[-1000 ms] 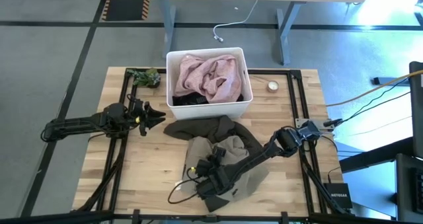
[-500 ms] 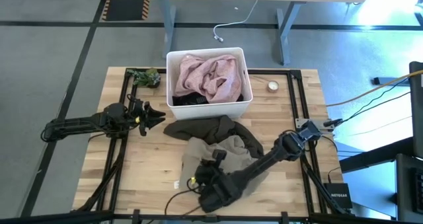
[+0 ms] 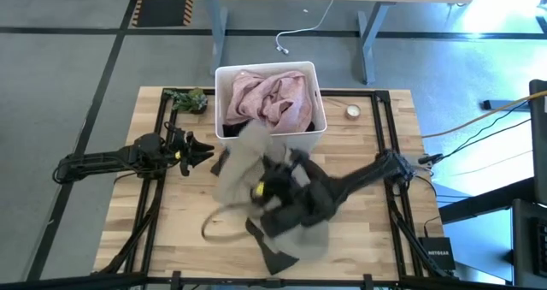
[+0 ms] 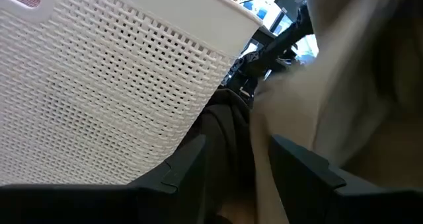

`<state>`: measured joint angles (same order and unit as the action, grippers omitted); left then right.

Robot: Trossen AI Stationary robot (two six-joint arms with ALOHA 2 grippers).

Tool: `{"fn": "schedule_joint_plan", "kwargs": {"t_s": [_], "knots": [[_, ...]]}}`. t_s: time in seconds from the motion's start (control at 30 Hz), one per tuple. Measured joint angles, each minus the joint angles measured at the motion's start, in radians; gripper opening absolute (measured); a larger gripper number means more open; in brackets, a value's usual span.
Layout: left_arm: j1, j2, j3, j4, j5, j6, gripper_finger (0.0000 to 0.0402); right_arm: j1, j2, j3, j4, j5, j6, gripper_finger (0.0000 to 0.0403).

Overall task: Sort clothes
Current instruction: Put the brown pants into the white bin, then put the green shirt into the white bin

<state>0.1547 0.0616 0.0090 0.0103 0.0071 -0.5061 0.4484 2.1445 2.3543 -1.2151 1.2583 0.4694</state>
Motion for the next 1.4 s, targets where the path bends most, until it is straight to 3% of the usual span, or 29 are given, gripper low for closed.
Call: {"fn": "schedule_joint_plan", "kwargs": {"t_s": [0.17,0.3,0.5,0.63,0.73,0.9,1.1,1.4], "knots": [[0.000,0.000,0.000,0.000,0.000,0.000,0.0157,-0.091,-0.105,0.000,0.240,0.192,-0.283,0.0013],[0.000,0.000,0.000,0.000,0.000,0.000,0.0157,-0.197,-0.191,0.001,0.468,0.152,-0.523,0.0012],[0.000,0.000,0.000,0.000,0.000,0.000,0.0157,-0.383,-0.257,0.001,0.915,-0.101,-0.771,0.0009],[0.000,0.000,0.000,0.000,0.000,0.000,0.0157,-0.475,-0.258,0.001,1.225,-0.365,-0.801,0.0017],[0.000,0.000,0.000,0.000,0.000,0.000,0.0157,-0.530,-0.248,0.003,1.326,-0.538,-0.777,0.0012],[0.000,0.000,0.000,0.000,0.000,0.000,0.0157,-0.592,-0.201,-0.011,1.256,-0.615,-0.652,0.0006],[0.000,0.000,0.000,0.000,0.000,0.000,0.0157,-0.614,-0.130,-0.015,1.038,-0.615,-0.503,0.0041],[0.000,0.000,0.000,0.000,0.000,0.000,0.0157,-0.613,-0.096,-0.015,0.427,-0.521,-0.191,0.0127]]}}
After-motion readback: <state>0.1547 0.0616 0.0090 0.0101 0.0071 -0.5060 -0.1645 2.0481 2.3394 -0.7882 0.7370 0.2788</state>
